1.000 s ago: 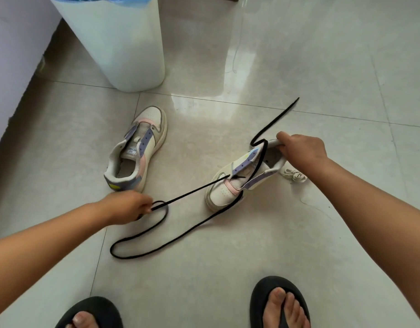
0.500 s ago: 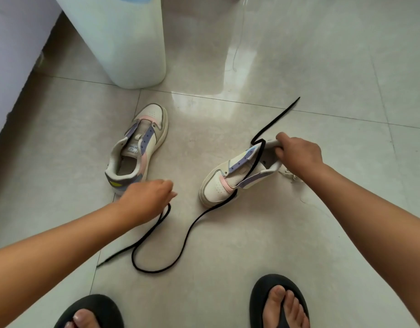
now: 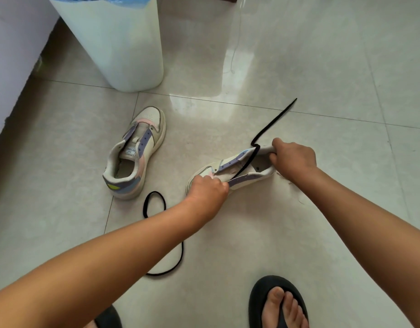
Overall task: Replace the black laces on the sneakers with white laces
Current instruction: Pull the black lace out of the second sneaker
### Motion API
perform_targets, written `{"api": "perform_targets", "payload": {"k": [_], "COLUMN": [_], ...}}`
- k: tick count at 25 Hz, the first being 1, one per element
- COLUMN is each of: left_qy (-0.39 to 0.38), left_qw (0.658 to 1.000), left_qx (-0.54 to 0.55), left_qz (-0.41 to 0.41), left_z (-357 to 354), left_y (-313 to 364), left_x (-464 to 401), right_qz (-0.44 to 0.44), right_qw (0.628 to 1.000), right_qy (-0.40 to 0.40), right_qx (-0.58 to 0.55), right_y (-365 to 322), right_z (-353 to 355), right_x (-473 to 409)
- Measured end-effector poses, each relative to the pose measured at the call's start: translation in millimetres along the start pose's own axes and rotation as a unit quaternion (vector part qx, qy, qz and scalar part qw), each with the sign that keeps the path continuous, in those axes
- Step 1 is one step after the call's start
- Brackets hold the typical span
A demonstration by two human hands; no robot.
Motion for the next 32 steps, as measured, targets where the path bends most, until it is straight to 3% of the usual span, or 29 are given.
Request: {"api": "perform_targets", "payload": {"k": [4, 9, 11, 13, 16, 19, 24, 26, 29, 32], "left_qy": [-0.049, -0.285, -0.324, -0.273, -0.091, -0.001, 0.019, 0.020, -0.074, -0.166], "left_qw": [0.998, 0.955, 0.942, 0.960, 0.995, 0.997, 0.998, 1.000, 0.992, 0.980], "left_qx": [0.017, -0.062, -0.086, -0.062, 0.018, 0.028, -0.003, -0.015, -0.051, -0.084], "left_qz": [-0.048, -0.058, -0.021, 0.002, 0.032, 0.071, 0.056, -0.002, -0.087, -0.073], "left_z": [-18.7, -71.7, -77.2, -69.0, -41.2, -19.2, -10.2, -21.1, -51.0, -78.2], "left_y": [-29.7, -66.8, -73.8, -70.6, -46.0, -23.8, -23.5, -27.5, -43.2, -73.0], "left_x": [28.8, 100.6, 104.6, 88.3, 44.7, -1.5, -22.9, -7.4, 37.6, 77.1], "right_qz": [-0.030, -0.080, -0.080, -0.072, -0.051, -0.032, -0.032, -0.040, -0.052, -0.044], "right_qw": [0.999, 0.996, 0.997, 0.997, 0.998, 0.999, 0.999, 0.999, 0.999, 0.999], "right_qy": [0.030, 0.019, 0.009, 0.008, 0.005, -0.002, 0.005, 0.009, 0.012, 0.003], "right_qx": [0.012, 0.024, 0.017, 0.002, -0.021, -0.032, -0.028, -0.019, -0.006, 0.002], "right_y": [17.5, 47.0, 44.6, 36.6, 21.1, 5.4, 0.7, 4.8, 11.8, 11.9], "right_z": [11.8, 14.9, 11.2, 7.8, 4.6, 0.3, -1.8, 0.0, 4.5, 2.4], "right_x": [-16.4, -24.7, -23.4, -20.5, -11.4, -1.6, -0.2, -4.1, -10.5, -10.9]}}
Point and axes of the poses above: each hand's wrist, its own x-axis away from the middle knuckle, its own z-axis out of the back of the hand, y = z × x, the point moved 1 cm from there along -x, towards the middle knuckle, and after that the axes turned 8 degrees about -x, right-handed, at the moved point
